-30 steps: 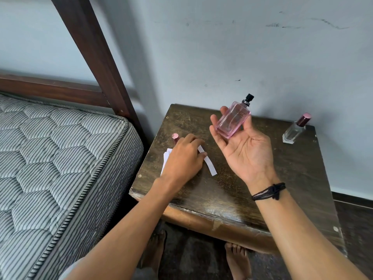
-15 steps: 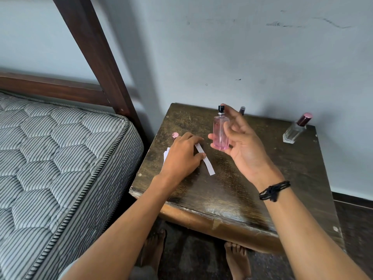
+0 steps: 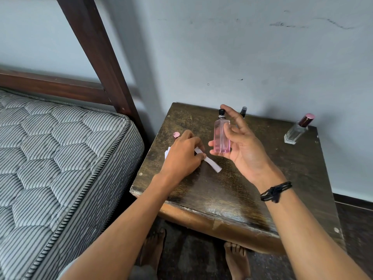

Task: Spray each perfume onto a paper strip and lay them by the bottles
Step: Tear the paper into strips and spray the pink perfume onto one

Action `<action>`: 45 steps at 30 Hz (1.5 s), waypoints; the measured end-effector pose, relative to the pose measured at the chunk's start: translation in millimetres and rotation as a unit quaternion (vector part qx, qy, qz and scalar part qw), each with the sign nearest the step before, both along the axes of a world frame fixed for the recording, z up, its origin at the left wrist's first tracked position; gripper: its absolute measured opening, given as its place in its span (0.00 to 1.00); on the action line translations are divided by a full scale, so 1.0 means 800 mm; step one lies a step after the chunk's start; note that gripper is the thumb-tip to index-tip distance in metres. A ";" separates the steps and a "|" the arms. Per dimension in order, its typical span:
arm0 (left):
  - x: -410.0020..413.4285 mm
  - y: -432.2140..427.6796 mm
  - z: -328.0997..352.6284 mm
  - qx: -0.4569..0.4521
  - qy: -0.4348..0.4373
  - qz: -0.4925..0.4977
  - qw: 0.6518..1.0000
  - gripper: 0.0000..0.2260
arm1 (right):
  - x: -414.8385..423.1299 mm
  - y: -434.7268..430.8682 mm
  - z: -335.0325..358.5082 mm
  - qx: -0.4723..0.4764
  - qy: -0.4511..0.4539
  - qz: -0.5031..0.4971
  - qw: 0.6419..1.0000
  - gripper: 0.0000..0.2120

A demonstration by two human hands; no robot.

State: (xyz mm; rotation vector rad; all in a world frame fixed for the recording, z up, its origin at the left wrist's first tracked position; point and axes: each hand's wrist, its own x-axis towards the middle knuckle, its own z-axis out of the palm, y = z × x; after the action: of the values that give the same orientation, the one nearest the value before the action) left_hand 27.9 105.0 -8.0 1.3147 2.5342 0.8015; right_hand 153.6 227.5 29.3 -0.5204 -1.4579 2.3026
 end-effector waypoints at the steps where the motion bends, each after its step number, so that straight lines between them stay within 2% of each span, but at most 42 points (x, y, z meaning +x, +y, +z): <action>1: 0.000 0.000 0.001 0.000 -0.005 -0.002 1.000 0.06 | 0.000 0.000 0.000 0.006 -0.004 -0.005 1.000 0.22; 5: -0.002 -0.001 0.004 -0.009 -0.023 -0.016 1.000 0.05 | 0.001 0.002 0.000 0.046 -0.028 0.001 0.999 0.25; 9: -0.004 -0.001 0.012 -0.023 -0.074 0.000 0.997 0.05 | 0.003 0.003 -0.003 0.142 -0.078 0.018 0.987 0.24; 11: -0.008 -0.004 0.014 -0.014 -0.115 0.010 0.993 0.07 | 0.004 0.004 -0.008 0.224 -0.122 0.015 0.967 0.24; 15: -0.019 -0.006 0.014 0.010 -0.186 0.030 0.982 0.05 | 0.007 0.005 -0.012 0.320 -0.200 0.021 0.926 0.23; 17: -0.023 -0.006 0.014 0.035 -0.245 0.048 0.968 0.06 | 0.009 0.005 -0.013 0.399 -0.235 0.031 0.886 0.22; 19: -0.027 -0.006 0.014 0.047 -0.266 0.058 0.961 0.09 | 0.009 0.003 -0.015 0.467 -0.258 0.043 0.845 0.23; 22: -0.028 -0.008 0.013 0.049 -0.257 0.055 0.963 0.11 | 0.007 0.000 -0.023 0.522 -0.255 0.054 0.812 0.25; 28: -0.028 -0.010 0.013 0.083 -0.201 0.081 0.973 0.07 | 0.002 -0.011 -0.029 0.575 -0.239 0.074 0.779 0.26; 32: -0.023 -0.011 0.020 0.115 -0.202 0.082 0.969 0.06 | 0.004 -0.016 -0.029 0.598 -0.243 0.091 0.759 0.25; 38: -0.023 -0.013 0.032 0.173 -0.188 0.110 0.961 0.05 | 0.002 -0.017 -0.031 0.624 -0.218 0.050 0.749 0.22; 45: -0.033 -0.015 0.030 0.146 -0.148 0.084 0.974 0.03 | 0.001 -0.021 -0.037 0.643 -0.199 0.019 0.739 0.19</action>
State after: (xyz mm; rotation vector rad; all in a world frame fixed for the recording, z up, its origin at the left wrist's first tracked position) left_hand 1.4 93.2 15.7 0.9678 2.3718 1.3399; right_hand 154.1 210.7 -0.2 -0.4975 -2.7424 0.6881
